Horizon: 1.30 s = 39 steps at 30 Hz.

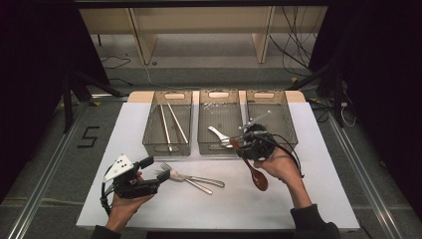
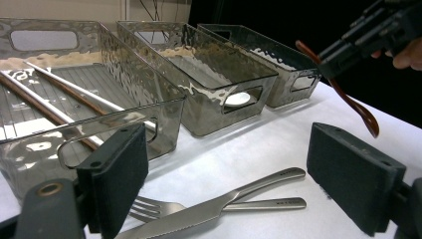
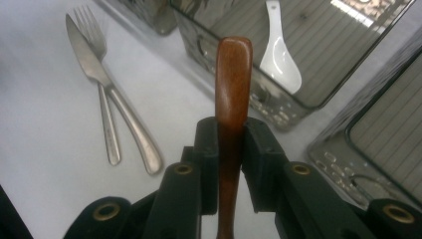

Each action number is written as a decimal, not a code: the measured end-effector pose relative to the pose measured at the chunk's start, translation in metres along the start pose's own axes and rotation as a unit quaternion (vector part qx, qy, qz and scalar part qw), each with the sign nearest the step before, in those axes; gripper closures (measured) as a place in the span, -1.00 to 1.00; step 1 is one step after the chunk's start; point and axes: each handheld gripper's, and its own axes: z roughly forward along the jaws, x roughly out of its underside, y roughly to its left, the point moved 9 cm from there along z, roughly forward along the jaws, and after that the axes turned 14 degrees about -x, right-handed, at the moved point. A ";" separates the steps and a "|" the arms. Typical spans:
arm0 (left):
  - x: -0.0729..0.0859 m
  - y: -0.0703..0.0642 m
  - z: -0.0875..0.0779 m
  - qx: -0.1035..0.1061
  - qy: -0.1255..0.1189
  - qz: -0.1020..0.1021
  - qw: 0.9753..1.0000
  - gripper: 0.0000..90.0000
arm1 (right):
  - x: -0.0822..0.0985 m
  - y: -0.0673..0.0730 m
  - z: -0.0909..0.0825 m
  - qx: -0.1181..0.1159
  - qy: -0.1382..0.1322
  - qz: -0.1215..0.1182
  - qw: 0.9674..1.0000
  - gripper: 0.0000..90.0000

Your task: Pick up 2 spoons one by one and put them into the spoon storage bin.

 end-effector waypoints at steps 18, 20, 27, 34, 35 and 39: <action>0.000 0.000 0.000 0.000 -0.001 -0.001 1.000 -0.64 | -0.061 -0.009 -0.018 -0.002 -0.065 -0.003 0.998 0.73; 0.000 0.000 0.000 0.000 -0.001 -0.002 1.000 -0.64 | -0.067 -0.012 -0.019 0.001 -0.071 -0.002 0.997 0.73; 0.000 0.000 0.000 0.000 -0.001 -0.002 1.000 -0.64 | -0.085 -0.019 -0.019 0.006 -0.083 0.003 0.997 0.73; 0.000 0.001 0.000 0.000 -0.001 -0.002 1.000 -0.64 | -0.100 -0.021 -0.019 0.009 -0.089 0.004 0.996 0.73; 0.000 0.001 0.000 0.000 -0.001 -0.002 1.000 -0.64 | -0.102 -0.021 -0.018 0.009 -0.091 0.006 0.996 0.73; -0.001 0.001 0.000 0.000 -0.002 -0.002 1.000 -0.64 | -0.107 -0.024 -0.017 0.011 -0.091 0.006 0.996 0.73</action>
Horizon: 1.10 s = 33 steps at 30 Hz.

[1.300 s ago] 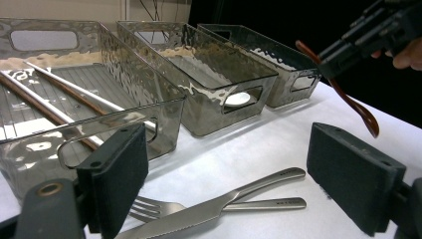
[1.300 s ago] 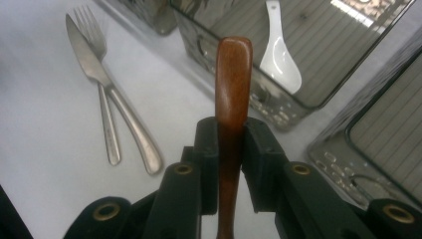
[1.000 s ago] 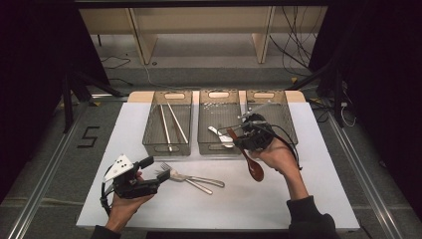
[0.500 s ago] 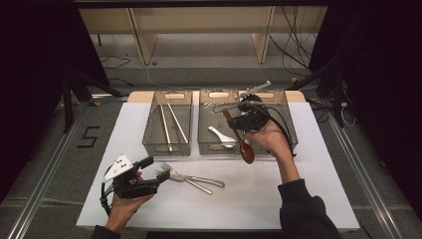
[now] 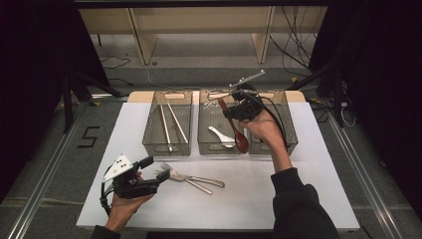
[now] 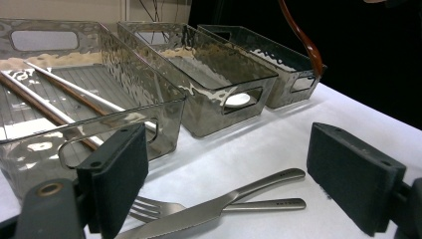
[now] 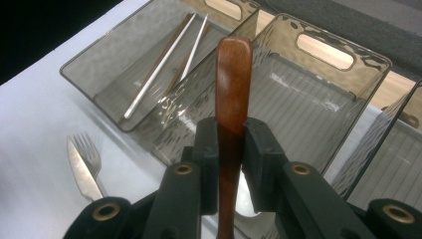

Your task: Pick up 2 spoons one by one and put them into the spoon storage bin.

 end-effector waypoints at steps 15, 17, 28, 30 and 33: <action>0.000 0.000 0.000 0.000 0.000 0.000 1.000 -0.64 | -0.023 -0.015 0.002 0.016 -0.025 0.010 1.000 0.73; 0.000 0.000 0.000 0.000 -0.001 -0.002 1.000 -0.64 | -0.028 -0.017 0.003 0.018 -0.033 0.013 0.999 0.73; 0.000 0.000 0.000 0.000 -0.001 -0.002 1.000 -0.64 | -0.037 -0.031 0.015 0.039 -0.038 0.021 0.998 0.73; 0.000 0.000 0.000 0.001 0.000 0.000 1.000 -0.64 | -0.036 -0.034 0.018 0.040 -0.037 0.024 0.998 0.73; 0.000 -0.001 0.000 0.001 -0.001 -0.003 1.000 -0.64 | -0.036 -0.038 0.022 0.043 -0.036 0.028 0.998 0.73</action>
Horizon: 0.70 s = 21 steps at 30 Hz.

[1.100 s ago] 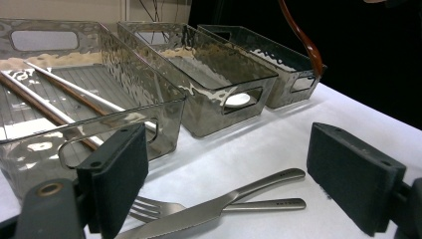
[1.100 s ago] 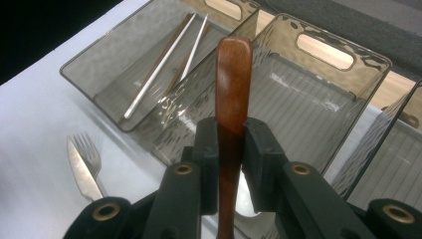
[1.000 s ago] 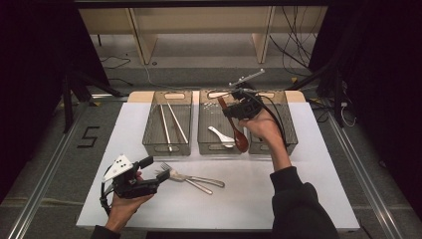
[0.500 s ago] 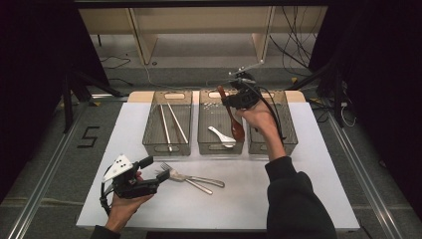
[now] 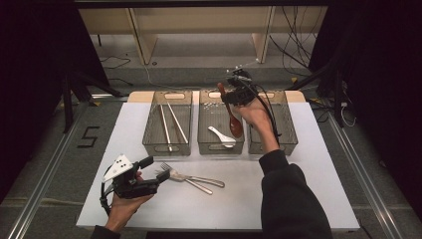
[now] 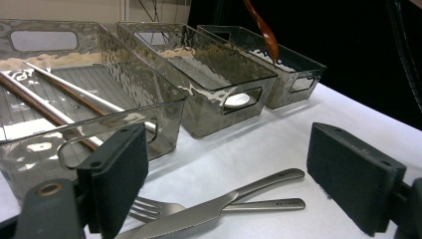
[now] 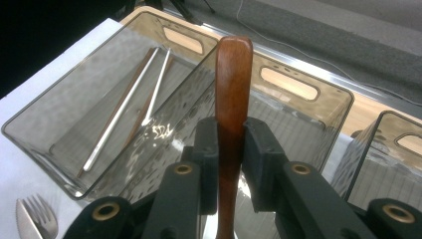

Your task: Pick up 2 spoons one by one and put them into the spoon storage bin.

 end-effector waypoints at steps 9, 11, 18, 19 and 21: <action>0.000 0.001 0.000 0.000 0.000 0.000 1.000 -0.64 | 0.003 -0.004 0.011 0.002 0.000 0.002 1.000 0.73; 0.000 0.000 0.000 0.000 0.000 0.000 1.000 -0.64 | 0.006 -0.006 0.013 0.002 0.000 0.005 1.000 0.73; 0.000 0.000 0.000 0.000 0.000 -0.001 1.000 -0.64 | 0.016 -0.012 0.020 0.001 0.009 0.012 1.000 0.73; 0.000 0.000 0.000 0.000 0.000 -0.001 1.000 -0.64 | 0.017 -0.012 0.021 0.000 0.011 0.014 1.000 0.73; 0.000 0.000 0.000 0.000 -0.001 0.000 1.000 -0.64 | 0.019 -0.013 0.022 0.000 0.012 0.014 1.000 0.73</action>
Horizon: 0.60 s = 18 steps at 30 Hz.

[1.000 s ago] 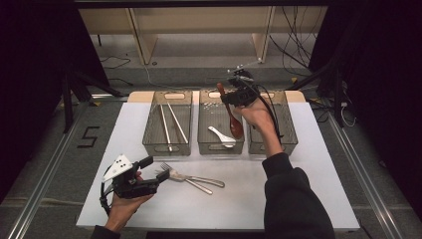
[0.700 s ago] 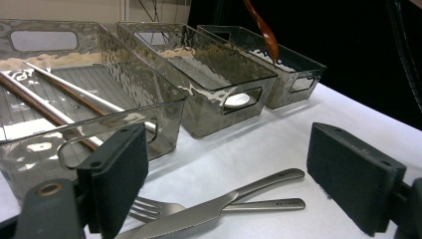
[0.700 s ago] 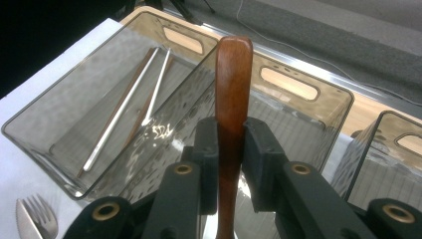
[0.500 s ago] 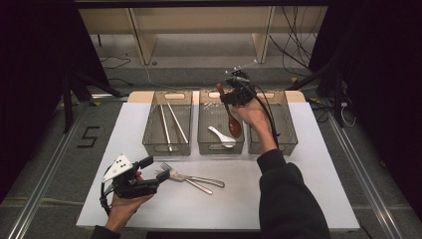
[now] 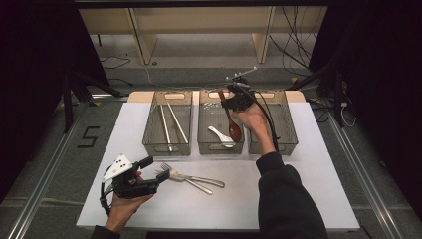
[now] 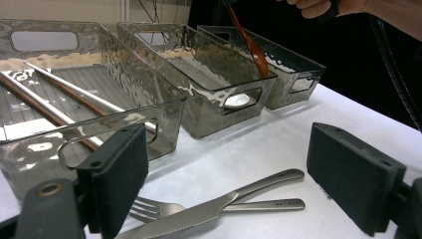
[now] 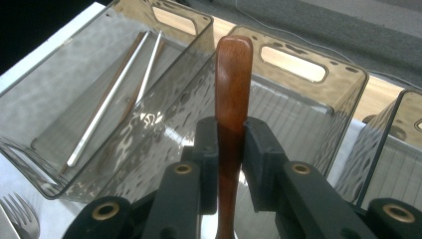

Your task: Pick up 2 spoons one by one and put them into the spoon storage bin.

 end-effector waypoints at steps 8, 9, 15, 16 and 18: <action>0.000 0.000 0.000 0.000 0.000 -0.001 1.000 -0.64 | 0.006 -0.002 0.005 0.002 0.007 0.005 1.000 0.73; 0.000 0.000 0.000 0.000 0.000 0.000 1.000 -0.64 | 0.006 -0.002 0.005 0.002 0.008 0.003 1.000 0.73; 0.000 0.000 0.000 0.000 0.000 0.000 1.000 -0.64 | 0.010 -0.002 0.010 0.000 0.016 0.000 1.000 0.72; 0.000 0.000 0.000 0.000 0.000 0.000 1.000 -0.64 | 0.011 -0.003 0.011 0.000 0.020 0.000 1.000 0.71; 0.000 0.000 0.000 0.000 0.000 0.000 1.000 -0.64 | 0.013 -0.003 0.013 0.001 0.024 0.000 1.000 0.70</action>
